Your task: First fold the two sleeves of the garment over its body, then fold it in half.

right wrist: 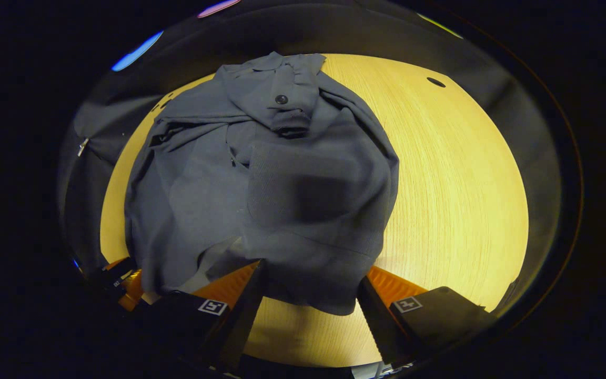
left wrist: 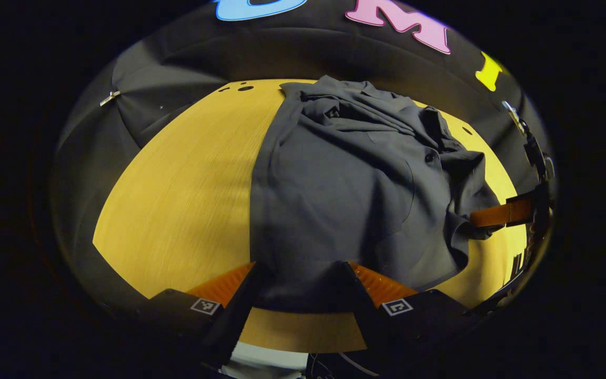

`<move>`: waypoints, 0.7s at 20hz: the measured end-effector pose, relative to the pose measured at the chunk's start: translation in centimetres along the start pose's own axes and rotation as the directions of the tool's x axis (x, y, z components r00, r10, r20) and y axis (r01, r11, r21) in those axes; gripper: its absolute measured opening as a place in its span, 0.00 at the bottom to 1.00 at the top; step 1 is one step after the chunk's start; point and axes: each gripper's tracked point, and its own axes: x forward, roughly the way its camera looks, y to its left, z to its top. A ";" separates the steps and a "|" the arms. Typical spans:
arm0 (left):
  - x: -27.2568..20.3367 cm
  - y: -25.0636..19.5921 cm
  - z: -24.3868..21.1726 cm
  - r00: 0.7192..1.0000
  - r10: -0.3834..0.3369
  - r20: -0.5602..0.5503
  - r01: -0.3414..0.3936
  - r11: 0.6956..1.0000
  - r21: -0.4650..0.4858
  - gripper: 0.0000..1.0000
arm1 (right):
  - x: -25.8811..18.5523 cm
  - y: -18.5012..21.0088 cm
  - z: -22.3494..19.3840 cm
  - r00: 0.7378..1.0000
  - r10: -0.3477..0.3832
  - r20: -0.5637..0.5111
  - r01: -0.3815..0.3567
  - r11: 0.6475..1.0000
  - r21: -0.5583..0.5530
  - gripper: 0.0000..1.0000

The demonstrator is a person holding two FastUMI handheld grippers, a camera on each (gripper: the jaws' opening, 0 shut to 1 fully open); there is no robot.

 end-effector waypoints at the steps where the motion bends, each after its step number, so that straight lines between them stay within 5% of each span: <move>1: 0.1 -0.2 -0.1 1.000 0.001 0.000 -0.001 1.000 0.018 0.96 | -0.1 0.2 0.2 1.000 -0.005 0.005 0.005 1.000 -0.020 0.92; 2: 0.2 -0.2 -0.1 1.000 0.006 0.001 -0.006 1.000 0.026 0.96 | 0.1 0.8 0.2 1.000 0.006 0.004 -0.006 1.000 -0.026 0.86; 3: 0.1 -0.2 -0.1 1.000 0.006 -0.002 -0.006 1.000 0.025 0.96 | 0.1 1.3 0.3 1.000 0.013 0.001 -0.013 1.000 -0.024 0.69; 4: 0.2 -0.3 -0.1 1.000 -0.004 -0.007 0.004 1.000 0.016 0.95 | 0.2 1.7 0.2 1.000 0.020 -0.002 -0.020 1.000 -0.022 0.67; 7: 0.4 -0.9 0.3 1.000 -0.015 -0.007 0.015 1.000 0.009 0.85 | 0.5 2.6 0.1 0.998 0.062 -0.007 -0.062 0.998 -0.014 0.27; 13: 1.2 -2.4 1.5 0.997 -0.073 0.036 0.070 0.996 0.063 0.07 | 0.1 3.1 0.3 0.982 0.189 0.000 -0.188 0.980 -0.059 0.06; 14: 1.1 -2.4 1.7 0.996 -0.078 0.034 0.077 0.996 0.047 0.06 | 0.0 3.1 0.7 0.980 0.199 0.015 -0.198 0.978 -0.070 0.06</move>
